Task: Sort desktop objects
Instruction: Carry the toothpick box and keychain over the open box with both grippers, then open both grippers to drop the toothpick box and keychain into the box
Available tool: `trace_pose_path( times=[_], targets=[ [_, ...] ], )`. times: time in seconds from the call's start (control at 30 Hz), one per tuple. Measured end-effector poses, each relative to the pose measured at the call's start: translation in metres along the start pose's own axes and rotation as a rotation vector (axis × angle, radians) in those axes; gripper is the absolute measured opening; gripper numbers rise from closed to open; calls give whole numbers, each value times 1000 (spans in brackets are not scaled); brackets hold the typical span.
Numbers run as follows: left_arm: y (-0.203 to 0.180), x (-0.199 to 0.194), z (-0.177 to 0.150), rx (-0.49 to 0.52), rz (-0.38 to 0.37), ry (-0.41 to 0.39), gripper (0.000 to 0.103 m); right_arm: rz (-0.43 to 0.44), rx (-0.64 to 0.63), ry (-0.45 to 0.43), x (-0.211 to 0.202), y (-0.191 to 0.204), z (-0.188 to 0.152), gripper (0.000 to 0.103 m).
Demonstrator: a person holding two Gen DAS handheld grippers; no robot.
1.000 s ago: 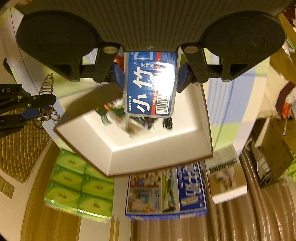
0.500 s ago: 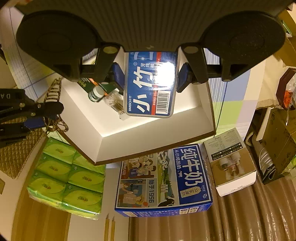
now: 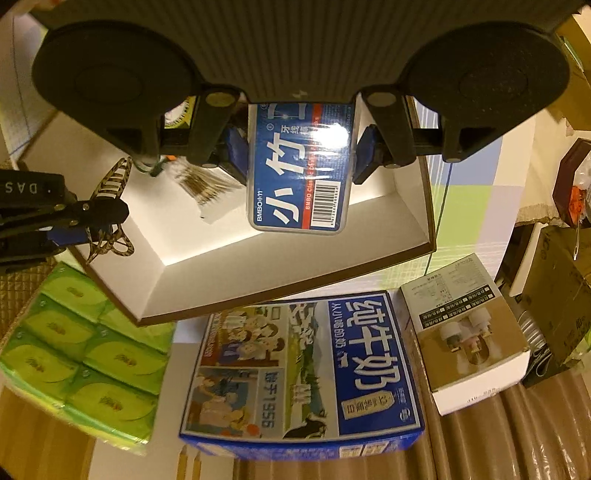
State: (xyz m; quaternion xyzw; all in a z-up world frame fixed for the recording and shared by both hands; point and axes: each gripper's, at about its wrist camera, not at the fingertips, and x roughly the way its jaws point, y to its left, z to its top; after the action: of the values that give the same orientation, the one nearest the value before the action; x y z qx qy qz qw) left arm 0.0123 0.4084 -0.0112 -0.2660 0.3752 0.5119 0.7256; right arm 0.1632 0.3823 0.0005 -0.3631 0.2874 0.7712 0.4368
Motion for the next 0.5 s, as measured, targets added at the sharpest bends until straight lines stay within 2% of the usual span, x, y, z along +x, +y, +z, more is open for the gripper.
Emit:
trace_pose_path(
  times=[0.5],
  targets=[
    [9, 64, 10, 9, 45, 83, 54, -83, -44, 70, 51, -16, 12, 22]
  ],
)
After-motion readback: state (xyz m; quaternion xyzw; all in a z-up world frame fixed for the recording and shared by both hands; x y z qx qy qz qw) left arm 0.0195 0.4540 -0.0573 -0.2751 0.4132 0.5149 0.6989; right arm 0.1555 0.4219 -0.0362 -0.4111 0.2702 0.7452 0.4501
